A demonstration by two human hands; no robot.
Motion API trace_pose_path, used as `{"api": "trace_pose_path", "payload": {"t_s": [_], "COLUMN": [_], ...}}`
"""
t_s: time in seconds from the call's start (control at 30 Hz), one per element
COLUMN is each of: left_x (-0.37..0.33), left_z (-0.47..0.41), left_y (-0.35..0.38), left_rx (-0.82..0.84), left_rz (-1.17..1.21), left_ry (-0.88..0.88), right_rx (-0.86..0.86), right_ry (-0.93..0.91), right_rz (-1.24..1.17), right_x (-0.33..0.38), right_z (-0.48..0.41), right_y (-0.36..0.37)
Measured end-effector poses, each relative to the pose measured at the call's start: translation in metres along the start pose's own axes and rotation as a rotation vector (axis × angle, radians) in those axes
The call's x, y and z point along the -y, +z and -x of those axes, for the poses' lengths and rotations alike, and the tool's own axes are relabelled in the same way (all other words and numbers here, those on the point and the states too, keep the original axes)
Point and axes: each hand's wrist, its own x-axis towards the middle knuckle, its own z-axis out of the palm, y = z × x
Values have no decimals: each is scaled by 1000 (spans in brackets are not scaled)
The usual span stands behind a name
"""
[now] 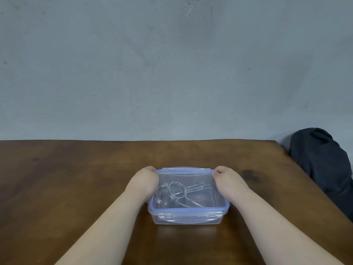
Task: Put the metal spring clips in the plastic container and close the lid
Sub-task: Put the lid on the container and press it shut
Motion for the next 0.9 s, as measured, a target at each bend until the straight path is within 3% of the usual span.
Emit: {"api": "trace_pose_path", "payload": {"t_s": [0.13,0.27,0.5,0.67,0.77,0.9], "left_x": [2,3,4,5,8,7], "left_z": [1,-4,-1,2,1,-2], "left_y": [8,11,18,16,16,15], "left_rx": [-84,-68,-86,15,58,44], "left_rz": [52,293,221,371,440,322], "left_ry": [56,-19,80,126,123,155], "right_rx": [-10,-19,3,94,127,136], "right_ry": [2,-16,-103,-333,-363,-349], "right_rz": [-16,-103,16,66,130,146], "right_x": [2,-1,2,3,7,8], "right_z": [-4,-6,-6,-3,0,-4], "right_y": [0,2,6,2,1,0]}}
